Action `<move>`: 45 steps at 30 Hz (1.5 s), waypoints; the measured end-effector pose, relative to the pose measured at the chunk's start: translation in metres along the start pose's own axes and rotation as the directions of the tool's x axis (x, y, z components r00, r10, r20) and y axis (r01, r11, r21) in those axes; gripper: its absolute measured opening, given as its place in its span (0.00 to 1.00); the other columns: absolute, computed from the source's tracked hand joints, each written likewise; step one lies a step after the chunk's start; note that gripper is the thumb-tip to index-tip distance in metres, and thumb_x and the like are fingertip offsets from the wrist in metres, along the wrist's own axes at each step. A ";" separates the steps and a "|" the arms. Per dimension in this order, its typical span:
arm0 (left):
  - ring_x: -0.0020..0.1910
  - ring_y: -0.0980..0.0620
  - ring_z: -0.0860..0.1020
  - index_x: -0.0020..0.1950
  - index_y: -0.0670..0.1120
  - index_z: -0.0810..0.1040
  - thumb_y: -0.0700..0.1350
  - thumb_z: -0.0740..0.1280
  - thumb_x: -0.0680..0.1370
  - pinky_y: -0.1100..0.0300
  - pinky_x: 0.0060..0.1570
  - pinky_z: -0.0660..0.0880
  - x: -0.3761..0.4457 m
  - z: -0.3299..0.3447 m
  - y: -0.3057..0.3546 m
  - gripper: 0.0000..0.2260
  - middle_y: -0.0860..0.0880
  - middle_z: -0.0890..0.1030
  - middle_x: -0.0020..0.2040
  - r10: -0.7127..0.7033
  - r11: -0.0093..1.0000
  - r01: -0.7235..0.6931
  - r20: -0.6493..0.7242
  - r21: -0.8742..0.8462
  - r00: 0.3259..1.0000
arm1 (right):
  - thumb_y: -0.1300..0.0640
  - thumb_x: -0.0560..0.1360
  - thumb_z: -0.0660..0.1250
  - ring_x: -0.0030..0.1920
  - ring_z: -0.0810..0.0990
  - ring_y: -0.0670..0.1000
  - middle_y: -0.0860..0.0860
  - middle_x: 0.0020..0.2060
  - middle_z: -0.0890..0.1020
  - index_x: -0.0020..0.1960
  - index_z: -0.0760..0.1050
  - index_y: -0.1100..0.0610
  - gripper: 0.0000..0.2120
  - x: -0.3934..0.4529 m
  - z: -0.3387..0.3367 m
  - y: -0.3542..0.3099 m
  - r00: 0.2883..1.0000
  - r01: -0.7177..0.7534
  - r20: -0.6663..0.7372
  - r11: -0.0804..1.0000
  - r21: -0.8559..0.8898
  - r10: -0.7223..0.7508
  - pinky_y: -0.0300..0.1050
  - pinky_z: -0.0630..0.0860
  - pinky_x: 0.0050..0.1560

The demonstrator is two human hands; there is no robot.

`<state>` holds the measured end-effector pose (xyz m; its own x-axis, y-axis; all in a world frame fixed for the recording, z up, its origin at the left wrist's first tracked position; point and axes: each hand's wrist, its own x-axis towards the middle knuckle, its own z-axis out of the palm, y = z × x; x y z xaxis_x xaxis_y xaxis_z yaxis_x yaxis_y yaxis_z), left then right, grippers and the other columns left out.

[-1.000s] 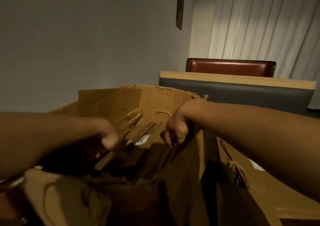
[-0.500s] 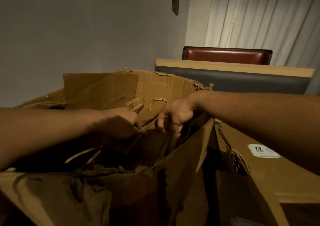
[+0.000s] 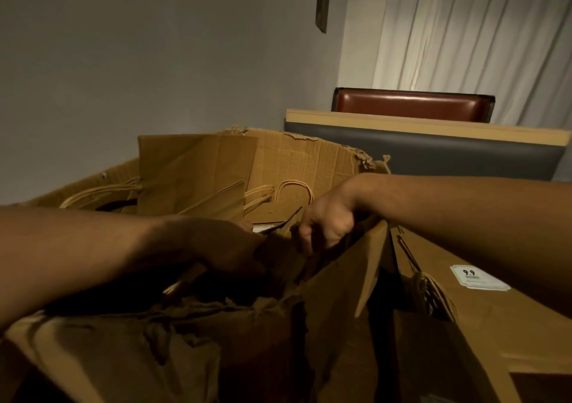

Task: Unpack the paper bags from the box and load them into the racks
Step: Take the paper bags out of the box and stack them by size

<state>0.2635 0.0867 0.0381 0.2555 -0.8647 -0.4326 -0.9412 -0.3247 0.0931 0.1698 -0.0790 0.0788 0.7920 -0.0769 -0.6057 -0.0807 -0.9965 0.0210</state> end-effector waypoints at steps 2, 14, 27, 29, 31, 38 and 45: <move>0.51 0.42 0.82 0.70 0.44 0.69 0.51 0.61 0.83 0.67 0.38 0.78 -0.006 -0.001 -0.001 0.18 0.40 0.80 0.57 0.055 0.998 -0.056 -0.052 -0.017 0.997 | 0.66 0.77 0.68 0.39 0.73 0.42 0.44 0.43 0.75 0.67 0.76 0.58 0.19 -0.003 -0.002 0.001 0.999 0.034 -0.025 0.999 0.002 -0.034 0.28 0.72 0.31; 0.44 0.58 0.81 0.64 0.50 0.77 0.46 0.64 0.81 0.65 0.46 0.79 -0.007 -0.019 0.004 0.11 0.52 0.82 0.50 -0.132 0.990 0.139 -0.215 0.014 0.968 | 0.64 0.78 0.68 0.43 0.82 0.49 0.49 0.39 0.83 0.46 0.80 0.54 0.06 0.003 -0.007 0.007 0.935 0.256 -0.326 0.903 0.346 -0.140 0.49 0.79 0.53; 0.40 0.56 0.78 0.43 0.52 0.77 0.52 0.70 0.77 0.63 0.35 0.70 -0.019 -0.042 0.033 0.06 0.53 0.79 0.40 -0.256 0.913 0.119 -0.321 -0.390 0.912 | 0.57 0.80 0.65 0.49 0.81 0.48 0.50 0.46 0.83 0.49 0.78 0.54 0.03 -0.009 -0.020 0.021 0.608 0.267 -0.752 0.827 0.494 0.253 0.46 0.79 0.53; 0.40 0.53 0.76 0.41 0.49 0.76 0.47 0.69 0.77 0.61 0.36 0.69 -0.022 -0.039 0.028 0.06 0.51 0.78 0.39 -0.291 0.897 0.125 -0.353 -0.425 0.889 | 0.59 0.79 0.63 0.47 0.80 0.51 0.53 0.47 0.82 0.47 0.76 0.54 0.04 -0.014 -0.024 0.027 0.663 0.066 -0.681 0.882 0.466 0.310 0.46 0.78 0.48; 0.42 0.53 0.77 0.41 0.49 0.76 0.47 0.69 0.77 0.60 0.37 0.70 -0.025 -0.034 0.026 0.06 0.50 0.79 0.40 -0.302 0.902 0.147 -0.349 -0.407 0.887 | 0.60 0.80 0.63 0.46 0.78 0.50 0.54 0.49 0.81 0.47 0.75 0.54 0.04 -0.018 -0.022 0.022 0.792 -0.210 -0.523 0.945 0.252 0.315 0.42 0.74 0.45; 0.34 0.54 0.75 0.37 0.48 0.75 0.41 0.73 0.74 0.60 0.35 0.72 -0.034 -0.050 0.022 0.09 0.51 0.77 0.34 -0.352 0.873 0.073 -0.519 -0.482 0.779 | 0.59 0.70 0.77 0.70 0.68 0.57 0.54 0.74 0.63 0.81 0.44 0.45 0.53 -0.014 -0.022 0.022 0.800 0.048 -0.594 0.978 0.204 0.085 0.56 0.71 0.68; 0.41 0.51 0.79 0.62 0.49 0.68 0.32 0.70 0.73 0.62 0.39 0.76 -0.060 -0.072 0.007 0.23 0.50 0.80 0.42 -0.230 0.843 -0.143 -0.587 -0.519 0.776 | 0.45 0.66 0.78 0.79 0.36 0.60 0.54 0.79 0.39 0.79 0.45 0.43 0.54 -0.020 -0.044 0.003 0.498 -0.100 -0.830 0.935 -0.340 -0.249 0.71 0.39 0.75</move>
<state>0.2574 0.1084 0.1295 0.5449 -0.8211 0.1699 -0.7149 -0.3490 0.6058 0.1808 -0.0823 0.1260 0.9174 0.1832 0.3534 0.0515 -0.9350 0.3508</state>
